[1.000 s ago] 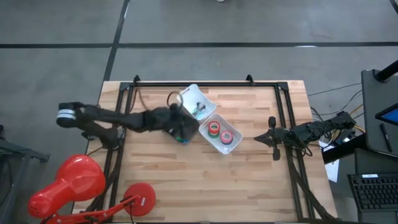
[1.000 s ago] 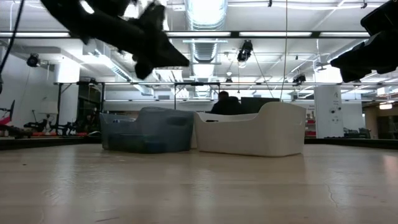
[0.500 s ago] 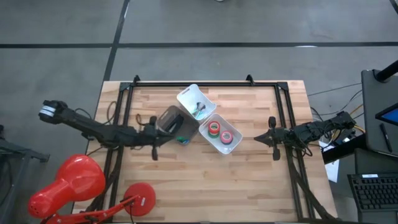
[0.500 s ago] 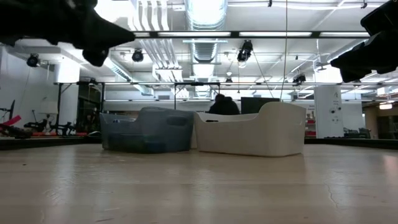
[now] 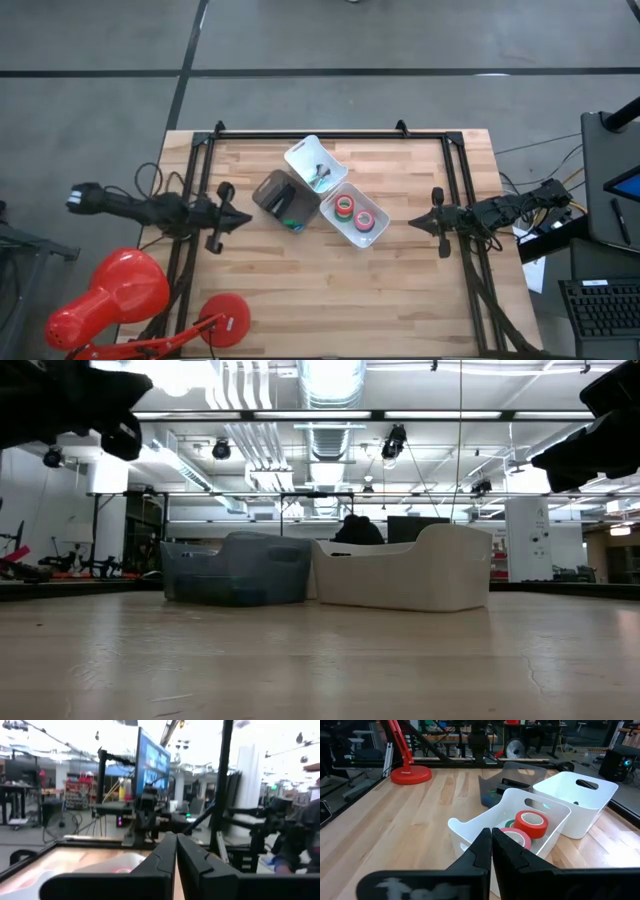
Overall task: Pick and place Stapler, Stapler remover, tape
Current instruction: Return to Home Position
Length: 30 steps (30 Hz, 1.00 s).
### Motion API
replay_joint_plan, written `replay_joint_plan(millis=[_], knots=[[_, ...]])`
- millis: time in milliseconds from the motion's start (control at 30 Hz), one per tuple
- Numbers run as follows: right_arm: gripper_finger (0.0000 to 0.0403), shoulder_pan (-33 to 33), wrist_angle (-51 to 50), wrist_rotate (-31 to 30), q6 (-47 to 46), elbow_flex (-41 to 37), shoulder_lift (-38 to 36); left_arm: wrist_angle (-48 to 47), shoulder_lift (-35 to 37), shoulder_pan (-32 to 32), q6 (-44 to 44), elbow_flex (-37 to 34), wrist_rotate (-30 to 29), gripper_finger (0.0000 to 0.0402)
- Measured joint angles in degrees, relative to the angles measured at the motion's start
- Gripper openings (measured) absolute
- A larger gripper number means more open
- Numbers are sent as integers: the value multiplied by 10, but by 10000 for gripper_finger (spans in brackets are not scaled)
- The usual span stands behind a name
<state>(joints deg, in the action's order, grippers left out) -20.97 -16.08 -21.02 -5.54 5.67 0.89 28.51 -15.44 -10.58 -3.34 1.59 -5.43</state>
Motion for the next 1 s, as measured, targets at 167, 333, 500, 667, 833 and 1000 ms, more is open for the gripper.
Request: replay_joint_plan(millis=[167, 333, 500, 667, 833, 1000], knots=[[8, 0, 0, 0, 0, 0, 0, -96, 98, 0, -4, -9, -3, 18], [8, 0, 0, 0, 0, 0, 0, -173, 154, 0, -31, -10, -21, 17], [8, 0, 0, 0, 0, 0, 0, -173, 144, 0, -41, -10, -22, 14], [8, 0, 0, 0, 0, 0, 1, -178, 134, 0, -41, -10, -21, 17], [8, 0, 0, 0, 0, 0, 0, -180, 131, 0, -41, -10, -21, 21], [8, 0, 0, 0, 0, 0, 0, -180, 131, 0, -42, -10, -21, 17]])
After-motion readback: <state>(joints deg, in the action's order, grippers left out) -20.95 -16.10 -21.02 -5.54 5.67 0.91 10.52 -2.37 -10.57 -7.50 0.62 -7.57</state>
